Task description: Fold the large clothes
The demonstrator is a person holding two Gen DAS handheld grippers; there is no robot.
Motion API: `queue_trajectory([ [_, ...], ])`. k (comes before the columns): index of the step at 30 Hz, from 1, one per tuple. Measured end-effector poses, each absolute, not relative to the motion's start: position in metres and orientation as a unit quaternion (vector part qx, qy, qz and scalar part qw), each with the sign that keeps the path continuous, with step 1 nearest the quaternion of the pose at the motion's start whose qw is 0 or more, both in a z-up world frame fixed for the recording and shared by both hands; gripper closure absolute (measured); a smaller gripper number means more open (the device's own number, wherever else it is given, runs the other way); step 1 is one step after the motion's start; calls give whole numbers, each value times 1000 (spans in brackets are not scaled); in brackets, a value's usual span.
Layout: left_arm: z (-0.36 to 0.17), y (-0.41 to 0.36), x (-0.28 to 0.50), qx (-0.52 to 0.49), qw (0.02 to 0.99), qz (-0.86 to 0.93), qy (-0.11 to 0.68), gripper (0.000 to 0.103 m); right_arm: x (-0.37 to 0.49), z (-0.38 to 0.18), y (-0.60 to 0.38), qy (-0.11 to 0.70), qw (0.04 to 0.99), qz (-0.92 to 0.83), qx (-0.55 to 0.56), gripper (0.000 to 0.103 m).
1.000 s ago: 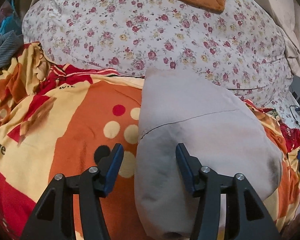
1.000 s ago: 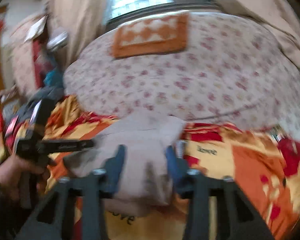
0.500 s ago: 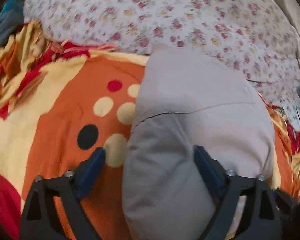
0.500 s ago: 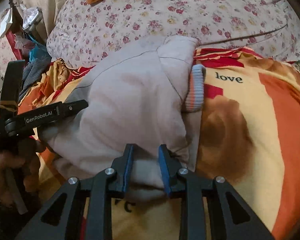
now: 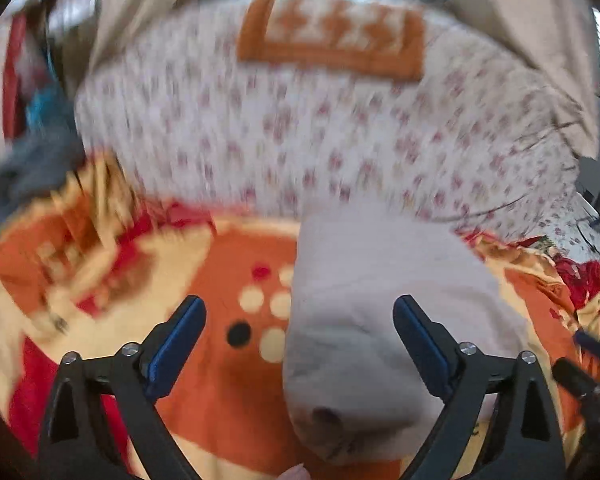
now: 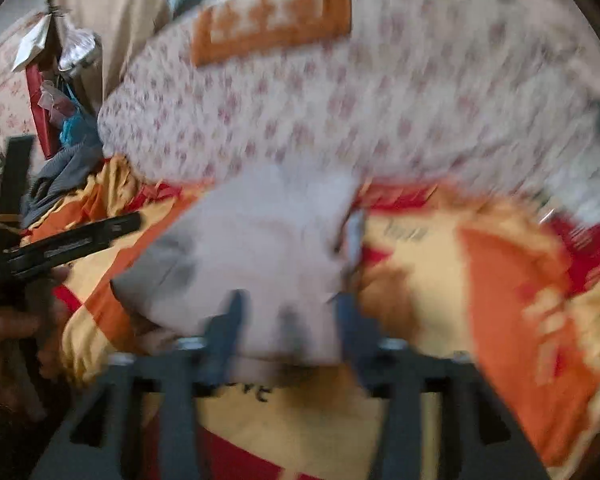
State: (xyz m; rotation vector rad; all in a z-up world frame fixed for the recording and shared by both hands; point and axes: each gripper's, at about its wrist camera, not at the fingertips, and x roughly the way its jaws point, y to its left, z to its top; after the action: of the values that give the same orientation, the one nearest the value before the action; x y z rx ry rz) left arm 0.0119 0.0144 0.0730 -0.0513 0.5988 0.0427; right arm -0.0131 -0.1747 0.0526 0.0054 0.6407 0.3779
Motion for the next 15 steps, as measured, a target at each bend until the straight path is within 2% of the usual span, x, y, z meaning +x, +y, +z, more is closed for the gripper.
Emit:
queue_trajectory([
  [1,75,9,-3,-20,961,15,274,11,-23,56,-177,303,937,173,-9,25],
  [3,71,5,-7,-26,960,-8,279,9,-37,56,-179,301,941,152,-32,25],
  [6,52,-10,2,-36,931,-59,359,9,-46,46,-179,315,938,132,-55,23],
  [9,37,-22,1,-41,917,-94,385,9,-42,40,-175,326,934,133,-58,23],
  [15,43,-29,-2,-28,927,-91,363,9,-38,35,-175,318,939,123,-51,23],
])
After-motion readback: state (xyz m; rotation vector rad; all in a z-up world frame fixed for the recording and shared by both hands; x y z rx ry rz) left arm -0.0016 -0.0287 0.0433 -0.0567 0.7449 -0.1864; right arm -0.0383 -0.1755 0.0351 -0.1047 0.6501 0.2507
